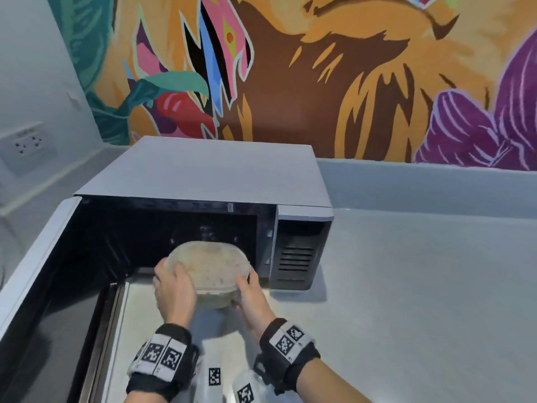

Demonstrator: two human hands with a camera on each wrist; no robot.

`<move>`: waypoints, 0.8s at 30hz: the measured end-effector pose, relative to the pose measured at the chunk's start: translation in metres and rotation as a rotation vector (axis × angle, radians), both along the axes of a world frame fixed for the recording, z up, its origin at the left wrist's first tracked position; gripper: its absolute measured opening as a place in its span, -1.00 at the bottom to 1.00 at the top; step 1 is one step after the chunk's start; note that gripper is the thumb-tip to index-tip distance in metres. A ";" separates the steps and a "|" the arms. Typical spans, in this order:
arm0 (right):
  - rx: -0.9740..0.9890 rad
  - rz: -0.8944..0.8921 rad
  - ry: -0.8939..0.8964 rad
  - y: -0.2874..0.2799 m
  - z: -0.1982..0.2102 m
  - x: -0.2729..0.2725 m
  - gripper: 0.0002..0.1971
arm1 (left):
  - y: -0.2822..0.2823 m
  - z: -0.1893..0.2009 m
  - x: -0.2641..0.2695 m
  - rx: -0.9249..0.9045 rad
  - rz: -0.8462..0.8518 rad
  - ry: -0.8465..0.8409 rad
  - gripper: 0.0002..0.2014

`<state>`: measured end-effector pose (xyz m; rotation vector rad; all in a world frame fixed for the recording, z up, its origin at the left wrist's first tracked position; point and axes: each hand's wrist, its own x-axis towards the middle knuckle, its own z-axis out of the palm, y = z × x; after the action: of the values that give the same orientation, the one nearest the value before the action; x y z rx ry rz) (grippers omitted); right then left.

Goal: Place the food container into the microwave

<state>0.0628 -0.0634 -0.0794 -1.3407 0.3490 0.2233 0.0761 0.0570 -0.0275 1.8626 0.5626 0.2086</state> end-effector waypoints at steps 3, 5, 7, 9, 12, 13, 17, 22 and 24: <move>-0.012 0.002 0.019 -0.032 -0.006 -0.062 -0.47 | -0.024 -0.026 -0.051 -0.016 -0.083 0.054 -0.51; -0.044 -0.039 0.031 -0.061 -0.014 -0.099 -0.49 | -0.049 -0.044 -0.082 -0.024 -0.184 0.088 -0.50; -0.087 -0.114 0.037 -0.092 -0.021 -0.130 -0.53 | -0.079 -0.058 -0.105 -0.042 -0.292 0.106 -0.50; -0.098 -0.206 0.054 -0.120 -0.023 -0.152 -0.59 | -0.110 -0.067 -0.120 -0.074 -0.385 0.117 -0.51; -0.091 -0.321 0.042 -0.162 -0.020 -0.175 -0.65 | -0.153 -0.067 -0.137 -0.147 -0.510 0.150 -0.48; -0.088 -0.348 0.047 -0.174 -0.018 -0.181 -0.66 | -0.165 -0.066 -0.140 -0.168 -0.544 0.158 -0.48; -0.097 -0.428 0.076 -0.206 -0.012 -0.192 -0.67 | -0.198 -0.064 -0.150 -0.208 -0.628 0.186 -0.46; -0.126 -0.421 0.096 -0.215 -0.010 -0.187 -0.75 | -0.208 -0.068 -0.155 -0.192 -0.615 0.201 -0.47; -0.105 -0.426 0.105 -0.217 -0.013 -0.183 -0.69 | -0.205 -0.065 -0.156 -0.181 -0.634 0.209 -0.46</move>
<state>-0.1205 -0.2808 -0.0922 -1.3269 0.7321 -0.0831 -0.0799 -0.1483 -0.0929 1.8011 0.1020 -0.4466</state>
